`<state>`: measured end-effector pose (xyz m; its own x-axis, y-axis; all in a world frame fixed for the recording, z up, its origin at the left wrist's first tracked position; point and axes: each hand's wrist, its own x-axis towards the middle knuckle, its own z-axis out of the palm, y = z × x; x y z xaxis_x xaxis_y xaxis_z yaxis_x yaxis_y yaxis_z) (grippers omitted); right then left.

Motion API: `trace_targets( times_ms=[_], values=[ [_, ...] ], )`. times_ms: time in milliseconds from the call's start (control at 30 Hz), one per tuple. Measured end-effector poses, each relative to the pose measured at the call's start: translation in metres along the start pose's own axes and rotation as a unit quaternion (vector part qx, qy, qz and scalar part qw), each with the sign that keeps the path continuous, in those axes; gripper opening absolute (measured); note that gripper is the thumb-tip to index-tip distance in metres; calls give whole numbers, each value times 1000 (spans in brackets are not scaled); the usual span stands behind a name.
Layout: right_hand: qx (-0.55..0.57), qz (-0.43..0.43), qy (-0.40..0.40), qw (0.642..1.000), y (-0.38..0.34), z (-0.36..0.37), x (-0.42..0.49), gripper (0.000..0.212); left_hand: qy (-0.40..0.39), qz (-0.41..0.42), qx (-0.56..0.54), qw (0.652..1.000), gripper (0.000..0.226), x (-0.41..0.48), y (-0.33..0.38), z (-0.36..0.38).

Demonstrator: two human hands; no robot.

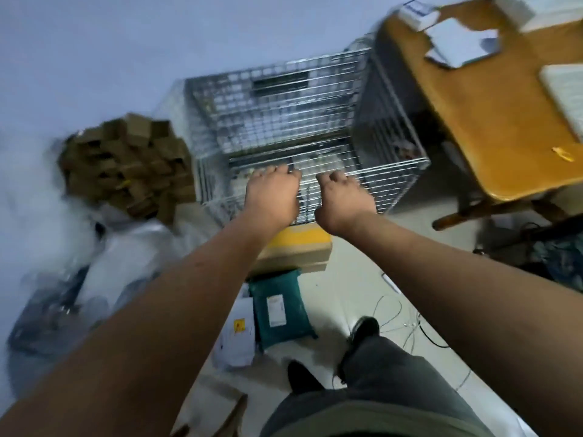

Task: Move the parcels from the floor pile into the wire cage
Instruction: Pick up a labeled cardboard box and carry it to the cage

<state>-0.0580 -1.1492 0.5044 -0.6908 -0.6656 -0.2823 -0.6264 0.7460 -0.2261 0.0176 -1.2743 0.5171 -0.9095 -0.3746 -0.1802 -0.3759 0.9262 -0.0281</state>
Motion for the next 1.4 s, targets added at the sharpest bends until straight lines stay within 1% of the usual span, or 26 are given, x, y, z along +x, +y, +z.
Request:
trace_targets(
  times_ms=[133, 367, 567, 667, 800, 900, 967, 1100, 1200, 1300, 1400],
  values=[
    [37, 84, 22, 996, 76, -15, -21, 57, 6, 85, 21, 996, 49, 38, 80, -17],
    [77, 208, 33, 974, 227, -29, -65, 59, -12, 207, 23, 978, 42, 84, 249, -20],
    [102, 314, 41, 943, 351, -36, -124, 54, -34, 316, 36, 948, 41, 95, 392, -17],
    [126, 372, 58, 918, 398, -37, -159, 52, -42, 375, 51, 925, 39, 93, 454, -14],
    [169, 464, 73, 866, 442, -29, -210, 51, -39, 464, 72, 882, 37, 85, 530, -9],
    [189, 529, 91, 822, 462, -19, -251, 49, -37, 537, 95, 837, 39, 71, 584, -7],
    [205, 575, 101, 785, 468, -11, -282, 49, -38, 585, 110, 803, 40, 56, 617, -6],
    [234, 659, 110, 707, 461, 9, -339, 49, -30, 673, 132, 727, 38, 15, 665, 0],
    [259, 714, 126, 638, 446, 25, -380, 51, -39, 725, 143, 672, 41, -23, 689, 10],
    [284, 758, 140, 570, 422, 46, -420, 50, -37, 773, 168, 610, 41, -66, 706, 25],
    [302, 789, 140, 516, 395, 69, -460, 54, -30, 809, 190, 555, 41, -118, 719, 43]
  ],
)
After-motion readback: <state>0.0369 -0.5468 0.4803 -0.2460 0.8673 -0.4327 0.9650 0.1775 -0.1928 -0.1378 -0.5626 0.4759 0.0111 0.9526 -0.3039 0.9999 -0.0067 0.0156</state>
